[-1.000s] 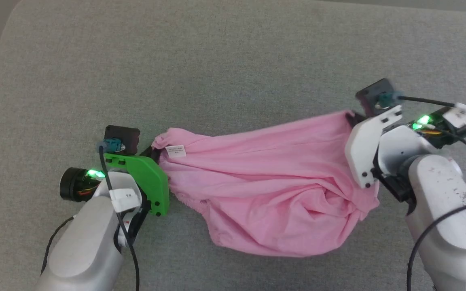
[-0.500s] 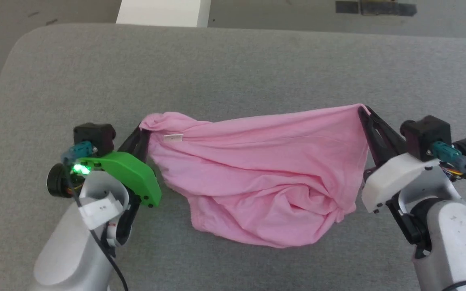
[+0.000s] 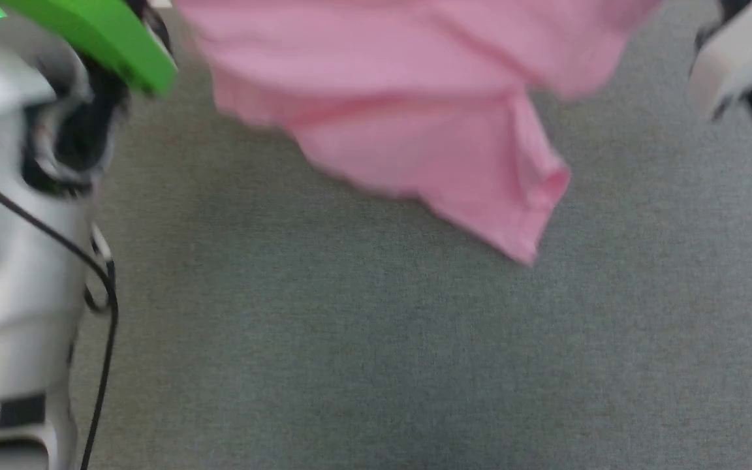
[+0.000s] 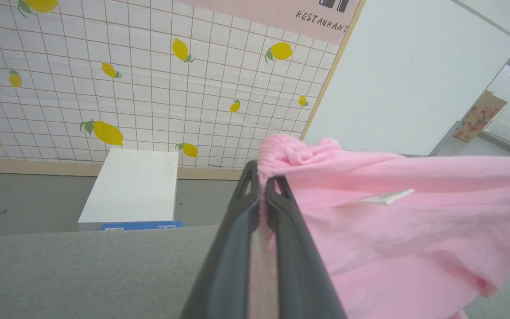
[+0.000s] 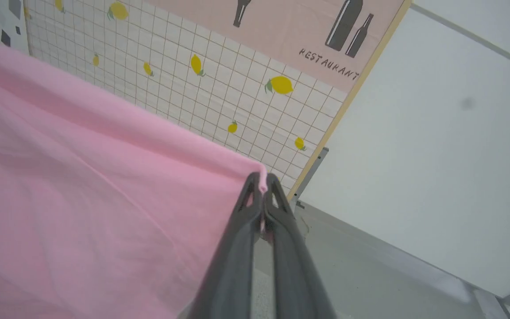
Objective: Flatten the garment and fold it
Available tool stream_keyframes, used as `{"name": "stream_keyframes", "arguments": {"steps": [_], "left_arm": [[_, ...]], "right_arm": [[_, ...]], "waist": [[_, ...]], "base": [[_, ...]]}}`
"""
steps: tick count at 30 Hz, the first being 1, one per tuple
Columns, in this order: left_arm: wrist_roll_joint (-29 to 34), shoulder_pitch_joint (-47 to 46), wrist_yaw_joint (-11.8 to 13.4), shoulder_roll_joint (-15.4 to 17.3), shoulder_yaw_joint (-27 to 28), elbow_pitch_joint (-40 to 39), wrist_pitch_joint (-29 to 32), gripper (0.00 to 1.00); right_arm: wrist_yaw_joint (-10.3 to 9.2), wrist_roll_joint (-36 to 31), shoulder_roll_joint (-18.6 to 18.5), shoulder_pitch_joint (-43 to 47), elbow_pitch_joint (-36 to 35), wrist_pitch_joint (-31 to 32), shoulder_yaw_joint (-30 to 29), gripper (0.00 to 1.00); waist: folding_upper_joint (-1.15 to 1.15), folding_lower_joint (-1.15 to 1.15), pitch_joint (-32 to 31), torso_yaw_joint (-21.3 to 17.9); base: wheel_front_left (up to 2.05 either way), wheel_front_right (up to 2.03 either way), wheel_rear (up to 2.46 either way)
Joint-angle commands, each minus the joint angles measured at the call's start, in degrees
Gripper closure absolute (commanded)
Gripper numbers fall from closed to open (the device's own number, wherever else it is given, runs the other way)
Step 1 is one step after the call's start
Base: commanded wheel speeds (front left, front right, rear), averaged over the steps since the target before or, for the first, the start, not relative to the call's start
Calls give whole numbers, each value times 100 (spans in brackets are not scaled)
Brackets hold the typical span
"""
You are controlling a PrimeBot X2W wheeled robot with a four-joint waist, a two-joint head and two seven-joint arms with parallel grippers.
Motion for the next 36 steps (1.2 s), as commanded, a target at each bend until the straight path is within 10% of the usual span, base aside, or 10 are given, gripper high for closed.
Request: {"name": "stream_keyframes", "arguments": {"steps": [1,17,27,36], "left_arm": [[-28,-389,108,-26,142,92,-18,100],[203,-2863,371,-351,682,1329,-1376,100],[-21,-476,-189,-180,82,1633,-650,100],[-638,2611,-27,-8,-30,76,70,100]], "right_arm": [[-9,30,-31,-440,189,-43,43,100],[-9,-648,269,-3463,2066,-1410,172,100],[-9,971,-120,-1088,1995,-1025,1423,100],[-9,1828,-620,1862,464,-496,1356,100]], "waist": [[0,0,602,-284],[0,0,1555,-469],[0,0,982,-292],[0,0,144,-181]], "base": [[0,0,0],[0,0,0],[0,0,0],[0,0,0]]}}
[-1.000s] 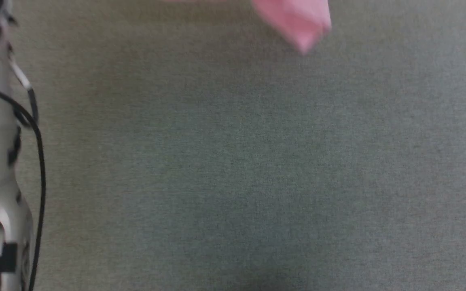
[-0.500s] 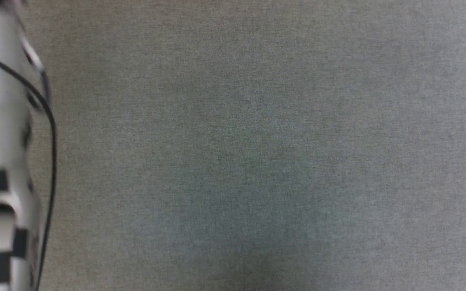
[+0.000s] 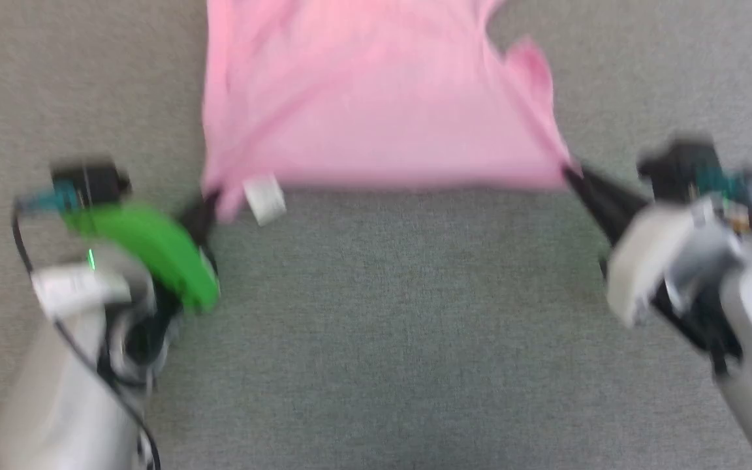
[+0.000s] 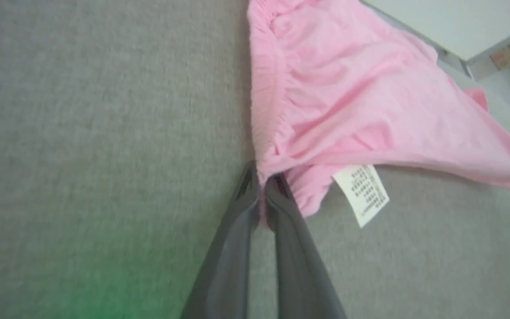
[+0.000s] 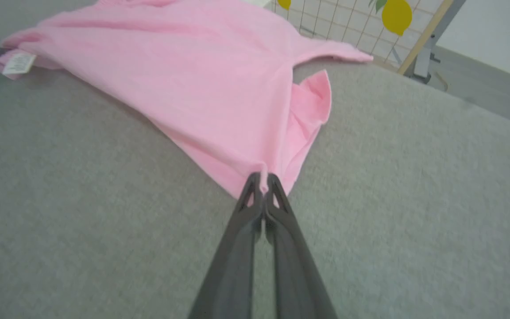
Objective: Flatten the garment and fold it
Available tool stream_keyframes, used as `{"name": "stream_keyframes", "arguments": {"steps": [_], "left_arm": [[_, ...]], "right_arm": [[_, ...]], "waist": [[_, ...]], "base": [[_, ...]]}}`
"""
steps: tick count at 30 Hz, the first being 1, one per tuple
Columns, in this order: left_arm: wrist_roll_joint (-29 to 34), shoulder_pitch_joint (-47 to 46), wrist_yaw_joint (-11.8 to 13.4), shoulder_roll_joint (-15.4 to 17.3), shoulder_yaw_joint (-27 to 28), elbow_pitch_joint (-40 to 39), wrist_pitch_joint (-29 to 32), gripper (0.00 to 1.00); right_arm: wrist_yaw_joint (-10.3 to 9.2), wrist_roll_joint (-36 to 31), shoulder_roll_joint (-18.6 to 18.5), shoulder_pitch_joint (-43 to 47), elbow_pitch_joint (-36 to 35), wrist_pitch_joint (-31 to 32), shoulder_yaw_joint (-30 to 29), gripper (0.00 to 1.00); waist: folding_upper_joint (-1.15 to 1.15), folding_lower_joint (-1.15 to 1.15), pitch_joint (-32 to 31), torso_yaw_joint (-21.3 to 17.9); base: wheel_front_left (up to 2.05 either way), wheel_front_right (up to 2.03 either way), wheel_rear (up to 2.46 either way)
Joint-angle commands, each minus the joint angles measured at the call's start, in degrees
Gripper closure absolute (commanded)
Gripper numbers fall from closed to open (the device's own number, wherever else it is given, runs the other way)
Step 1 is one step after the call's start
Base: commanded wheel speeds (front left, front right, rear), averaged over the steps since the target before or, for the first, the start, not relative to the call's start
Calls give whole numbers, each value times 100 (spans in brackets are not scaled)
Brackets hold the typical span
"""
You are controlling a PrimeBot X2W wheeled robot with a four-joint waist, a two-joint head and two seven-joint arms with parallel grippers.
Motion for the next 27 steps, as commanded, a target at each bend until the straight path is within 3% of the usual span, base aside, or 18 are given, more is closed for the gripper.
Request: {"name": "stream_keyframes", "arguments": {"steps": [1,9,15,20,27], "left_arm": [[-94,442,94,95,-1,-258,98,100],[-254,2388,575,364,-121,-1727,580,100],[-388,3458,984,549,-110,-2650,913,100],[-570,3832,974,562,-81,-3212,941,100],[-475,3039,716,232,-230,-3099,645,100]], "right_arm": [[-11,-13,-63,388,-203,103,-149,100],[-11,-314,79,2463,-1448,1111,-1021,100],[-11,-299,426,3921,-2259,2272,-1703,100],[-11,-325,723,4455,-2976,2712,-2151,100],[-11,-743,632,3608,-3214,2127,-2303,100]], "waist": [[0,0,-490,116],[0,0,-1043,199],[0,0,-1165,296],[0,0,-1133,408],[0,0,-1001,594]], "base": [[0,0,0],[0,0,0],[0,0,0],[0,0,0],[0,0,0]]}}
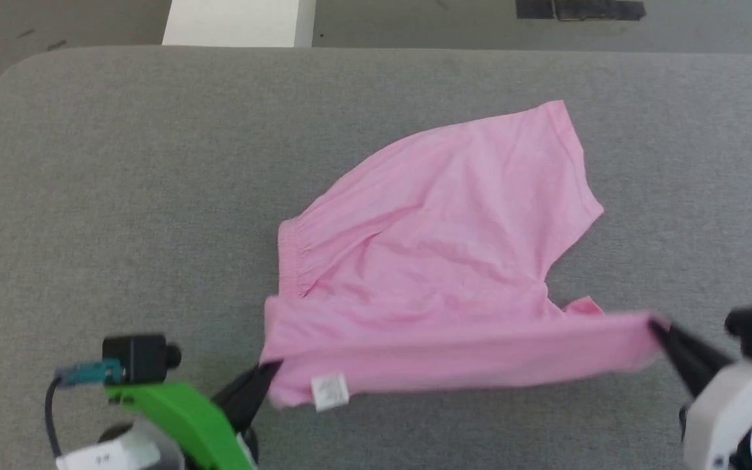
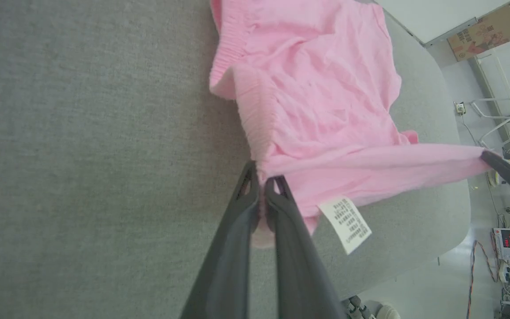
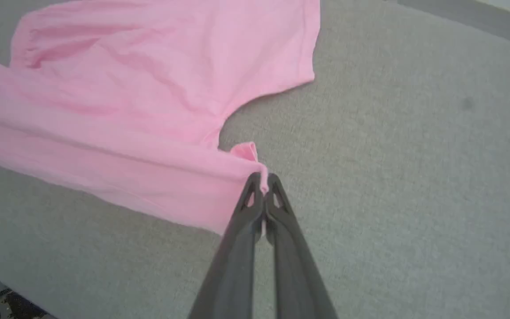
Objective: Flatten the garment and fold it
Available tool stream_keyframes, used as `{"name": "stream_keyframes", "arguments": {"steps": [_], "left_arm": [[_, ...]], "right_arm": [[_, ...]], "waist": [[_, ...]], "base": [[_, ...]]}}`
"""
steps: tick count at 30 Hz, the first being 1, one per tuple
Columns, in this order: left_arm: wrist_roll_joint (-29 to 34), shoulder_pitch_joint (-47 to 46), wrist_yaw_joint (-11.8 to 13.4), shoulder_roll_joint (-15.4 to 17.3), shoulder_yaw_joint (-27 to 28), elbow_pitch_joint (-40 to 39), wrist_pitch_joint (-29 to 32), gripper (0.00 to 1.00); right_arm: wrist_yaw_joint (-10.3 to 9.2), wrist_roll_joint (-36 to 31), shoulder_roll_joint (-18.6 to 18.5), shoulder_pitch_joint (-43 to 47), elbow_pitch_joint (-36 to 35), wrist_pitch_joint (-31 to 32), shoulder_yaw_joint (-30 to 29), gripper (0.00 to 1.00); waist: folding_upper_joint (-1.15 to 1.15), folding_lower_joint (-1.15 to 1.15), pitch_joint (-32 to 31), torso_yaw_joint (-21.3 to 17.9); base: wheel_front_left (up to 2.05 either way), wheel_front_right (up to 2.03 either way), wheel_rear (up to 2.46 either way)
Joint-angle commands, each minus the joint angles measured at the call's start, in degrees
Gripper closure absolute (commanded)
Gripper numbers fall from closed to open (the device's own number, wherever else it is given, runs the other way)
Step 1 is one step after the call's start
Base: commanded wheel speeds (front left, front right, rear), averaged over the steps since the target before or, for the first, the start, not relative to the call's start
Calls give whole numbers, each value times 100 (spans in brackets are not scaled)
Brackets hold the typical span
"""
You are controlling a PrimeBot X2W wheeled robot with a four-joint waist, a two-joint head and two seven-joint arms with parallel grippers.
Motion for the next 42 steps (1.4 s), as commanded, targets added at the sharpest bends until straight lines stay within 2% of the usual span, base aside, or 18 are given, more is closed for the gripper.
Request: {"name": "stream_keyframes", "arguments": {"steps": [1,7,15,19,20,21,31,32,33,34,35,36,42], "left_arm": [[35,-325,-71,-113,-17,86,-83,100],[174,-1486,-181,-594,-146,802,-353,100],[423,-2770,-36,-1164,-47,1902,-904,100],[518,-3161,1,-1316,-33,2307,-1095,100],[581,-3387,-2,-1393,-22,2523,-1242,100],[597,-3461,-8,-1425,-19,2594,-1297,100],[695,-3859,-90,-1573,-182,3035,-1440,100],[687,-3864,-103,-1585,-203,3052,-1435,58],[677,-3861,-130,-1591,-248,3077,-1399,0],[670,-3851,-148,-1591,-278,3088,-1371,0],[656,-3830,-174,-1590,-311,3093,-1339,0],[649,-3809,-195,-1585,-330,3088,-1328,0],[622,-3457,-369,-1474,-318,2820,-1532,0]], "right_arm": [[-11,-88,-46,-344,29,-133,3,100],[-11,-210,-308,-1781,734,-471,234,100],[-11,-213,-627,-3762,2295,-823,694,100],[-11,-188,-752,-4546,3047,-911,1069,100],[-11,-194,-811,-5066,3520,-977,1355,100],[-11,-206,-831,-5248,3694,-1016,1462,100],[-11,-176,-927,-6325,5045,-857,2273,100],[-11,-132,-923,-6380,5149,-796,2316,100],[-11,-55,-901,-6439,5314,-660,2350,100],[-11,9,-888,-6467,5412,-560,2380,93],[-11,80,-887,-6498,5478,-510,2439,29],[-11,118,-886,-6519,5520,-526,2439,0],[-11,263,-910,-6292,5548,-1201,2321,0]], "waist": [[0,0,81,68],[0,0,395,220],[0,0,1037,421],[0,0,1333,498],[0,0,1519,550],[0,0,1573,568],[0,0,1845,710],[0,0,1848,717],[0,0,1840,722],[0,0,1827,725],[0,0,1797,729],[0,0,1764,730],[0,0,1330,723]], "base": [[0,0,0],[0,0,0],[0,0,0],[0,0,0],[0,0,0],[0,0,0],[0,0,0],[0,0,0],[0,0,0],[0,0,0],[0,0,0],[0,0,0],[0,0,0]]}}
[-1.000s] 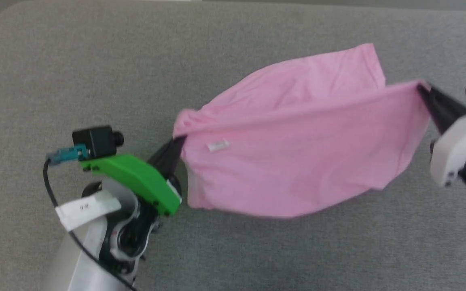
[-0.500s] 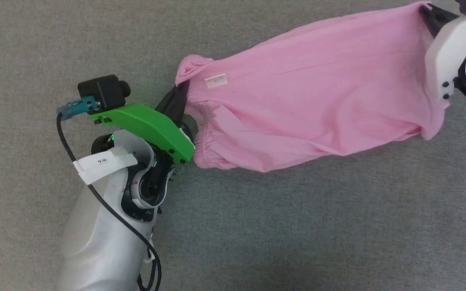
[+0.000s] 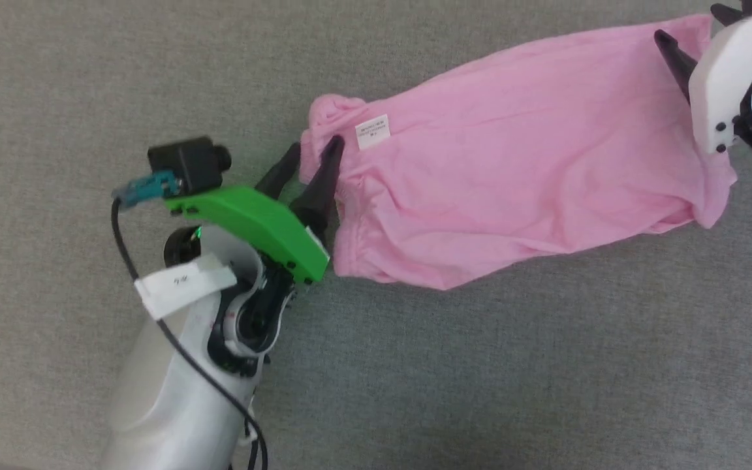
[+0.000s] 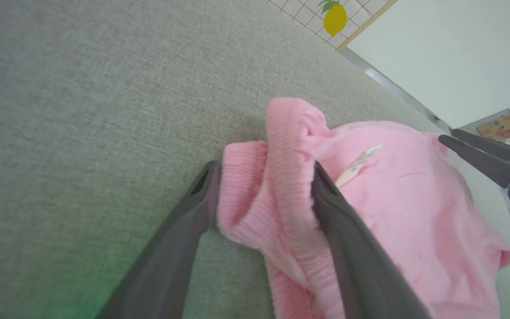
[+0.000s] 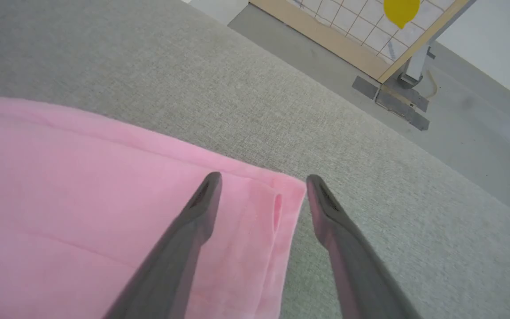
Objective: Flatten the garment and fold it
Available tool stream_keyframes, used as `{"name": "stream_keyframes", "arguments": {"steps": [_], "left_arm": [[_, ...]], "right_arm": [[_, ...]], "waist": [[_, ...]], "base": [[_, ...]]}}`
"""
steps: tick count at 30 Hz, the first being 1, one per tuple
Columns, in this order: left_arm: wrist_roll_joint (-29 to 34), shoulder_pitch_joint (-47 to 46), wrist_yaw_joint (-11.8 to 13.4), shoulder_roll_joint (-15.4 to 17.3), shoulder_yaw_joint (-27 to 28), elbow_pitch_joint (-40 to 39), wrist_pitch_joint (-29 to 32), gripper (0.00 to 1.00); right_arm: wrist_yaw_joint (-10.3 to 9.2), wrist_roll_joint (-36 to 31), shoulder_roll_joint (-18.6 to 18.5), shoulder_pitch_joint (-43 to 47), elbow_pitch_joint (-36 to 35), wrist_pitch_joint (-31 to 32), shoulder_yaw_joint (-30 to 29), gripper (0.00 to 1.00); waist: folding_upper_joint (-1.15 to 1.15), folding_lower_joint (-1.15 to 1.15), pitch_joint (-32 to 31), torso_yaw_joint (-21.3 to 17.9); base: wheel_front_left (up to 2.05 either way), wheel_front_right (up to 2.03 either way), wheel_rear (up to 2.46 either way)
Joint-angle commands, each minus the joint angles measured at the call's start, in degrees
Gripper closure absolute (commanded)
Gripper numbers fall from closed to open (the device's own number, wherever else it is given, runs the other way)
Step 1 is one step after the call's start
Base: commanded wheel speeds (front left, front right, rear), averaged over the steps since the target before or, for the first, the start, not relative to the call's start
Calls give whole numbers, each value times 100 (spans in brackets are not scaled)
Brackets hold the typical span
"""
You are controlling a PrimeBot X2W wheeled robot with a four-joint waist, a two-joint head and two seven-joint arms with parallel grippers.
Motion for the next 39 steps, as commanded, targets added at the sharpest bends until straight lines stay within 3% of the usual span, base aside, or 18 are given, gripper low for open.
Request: {"name": "stream_keyframes", "arguments": {"steps": [1,10,16,22,28,39], "left_arm": [[11,185,-71,110,11,-104,-106,0],[383,1148,-58,376,54,-784,-822,0],[788,1628,-182,340,-280,-880,-1385,0],[1310,1722,-185,312,-737,-345,-1622,0],[1383,1576,20,98,-765,424,-1689,0],[1308,1190,468,-87,-766,1666,-1046,0]], "right_arm": [[-10,50,-30,186,-32,-228,-83,0],[-10,-138,274,1548,-740,-1504,-1119,0],[-10,-451,961,2828,-1518,-1961,-2128,0],[-10,-751,1692,3814,-2278,-2092,-2798,0],[-10,-1021,2168,4351,-2745,-2090,-2941,0],[-10,-1158,2380,4529,-2930,-2045,-2771,0]], "waist": [[0,-1,-313,-21],[0,-1,-1032,-150],[0,-1,-1385,-236],[0,-1,-1545,-339],[0,-1,-1589,-493],[0,-1,-1531,-727]], "base": [[0,0,0],[0,0,0],[0,0,0],[0,0,0],[0,0,0],[0,0,0]]}}
